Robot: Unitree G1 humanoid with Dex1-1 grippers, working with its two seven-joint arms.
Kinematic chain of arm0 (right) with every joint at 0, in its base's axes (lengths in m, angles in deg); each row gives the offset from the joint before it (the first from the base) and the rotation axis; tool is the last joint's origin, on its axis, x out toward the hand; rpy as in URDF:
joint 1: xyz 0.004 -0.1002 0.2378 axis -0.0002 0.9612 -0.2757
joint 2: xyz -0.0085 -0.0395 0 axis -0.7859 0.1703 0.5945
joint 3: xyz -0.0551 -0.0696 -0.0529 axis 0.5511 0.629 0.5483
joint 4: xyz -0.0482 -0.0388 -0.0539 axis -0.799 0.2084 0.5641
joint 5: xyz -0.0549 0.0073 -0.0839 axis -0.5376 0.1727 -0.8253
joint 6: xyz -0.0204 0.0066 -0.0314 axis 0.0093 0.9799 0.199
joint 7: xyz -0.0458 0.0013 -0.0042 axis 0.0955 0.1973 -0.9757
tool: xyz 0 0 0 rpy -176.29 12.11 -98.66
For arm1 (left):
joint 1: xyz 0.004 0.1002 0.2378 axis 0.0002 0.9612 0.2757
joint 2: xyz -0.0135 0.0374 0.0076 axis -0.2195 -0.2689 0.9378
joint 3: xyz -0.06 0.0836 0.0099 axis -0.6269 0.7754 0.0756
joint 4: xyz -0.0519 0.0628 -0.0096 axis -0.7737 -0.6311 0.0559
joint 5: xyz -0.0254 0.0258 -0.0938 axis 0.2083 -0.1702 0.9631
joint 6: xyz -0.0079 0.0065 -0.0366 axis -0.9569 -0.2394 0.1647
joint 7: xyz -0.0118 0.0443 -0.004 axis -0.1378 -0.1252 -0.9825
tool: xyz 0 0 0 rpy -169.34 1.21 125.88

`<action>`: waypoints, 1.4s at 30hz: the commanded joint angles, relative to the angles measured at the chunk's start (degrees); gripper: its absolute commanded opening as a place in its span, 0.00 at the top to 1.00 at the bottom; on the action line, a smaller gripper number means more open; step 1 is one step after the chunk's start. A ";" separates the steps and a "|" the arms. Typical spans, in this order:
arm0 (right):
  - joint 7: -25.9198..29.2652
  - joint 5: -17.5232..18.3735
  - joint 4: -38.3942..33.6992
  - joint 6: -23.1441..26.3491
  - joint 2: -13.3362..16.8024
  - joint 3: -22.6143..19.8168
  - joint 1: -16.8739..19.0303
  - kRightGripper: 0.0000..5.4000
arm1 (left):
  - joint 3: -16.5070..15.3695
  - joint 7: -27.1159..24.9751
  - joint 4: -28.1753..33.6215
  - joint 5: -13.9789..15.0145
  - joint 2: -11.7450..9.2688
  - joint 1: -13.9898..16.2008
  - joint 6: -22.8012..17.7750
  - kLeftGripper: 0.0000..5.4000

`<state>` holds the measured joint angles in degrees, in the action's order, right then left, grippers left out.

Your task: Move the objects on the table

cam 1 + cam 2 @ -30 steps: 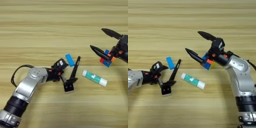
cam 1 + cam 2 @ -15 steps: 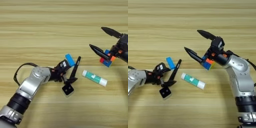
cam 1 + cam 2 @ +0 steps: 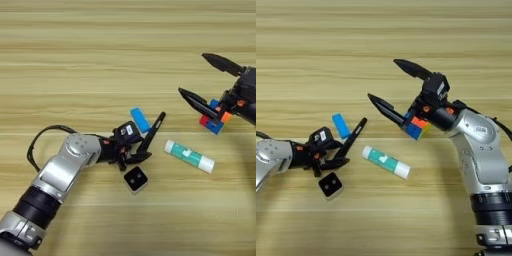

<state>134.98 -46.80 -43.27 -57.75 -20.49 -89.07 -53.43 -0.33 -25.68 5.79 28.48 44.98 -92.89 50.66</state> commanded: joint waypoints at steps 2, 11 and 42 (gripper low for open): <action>0.17 0.36 -0.52 0.30 0.59 -0.32 -0.05 0.00 | -0.11 -0.36 -0.01 -0.33 -0.25 -0.16 0.78 0.64; 0.46 0.34 0.13 0.18 0.72 -0.46 -0.41 0.00 | -0.46 -0.35 -0.20 0.03 0.10 -0.47 0.92 0.80; 0.77 -0.04 1.04 -0.03 1.28 -0.68 -1.08 0.00 | -12.70 0.05 4.56 5.94 -0.54 -6.12 4.59 0.80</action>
<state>135.12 -46.84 -42.13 -57.76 -20.37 -89.33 -53.58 -12.21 -24.24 8.58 33.34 46.34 -98.42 54.86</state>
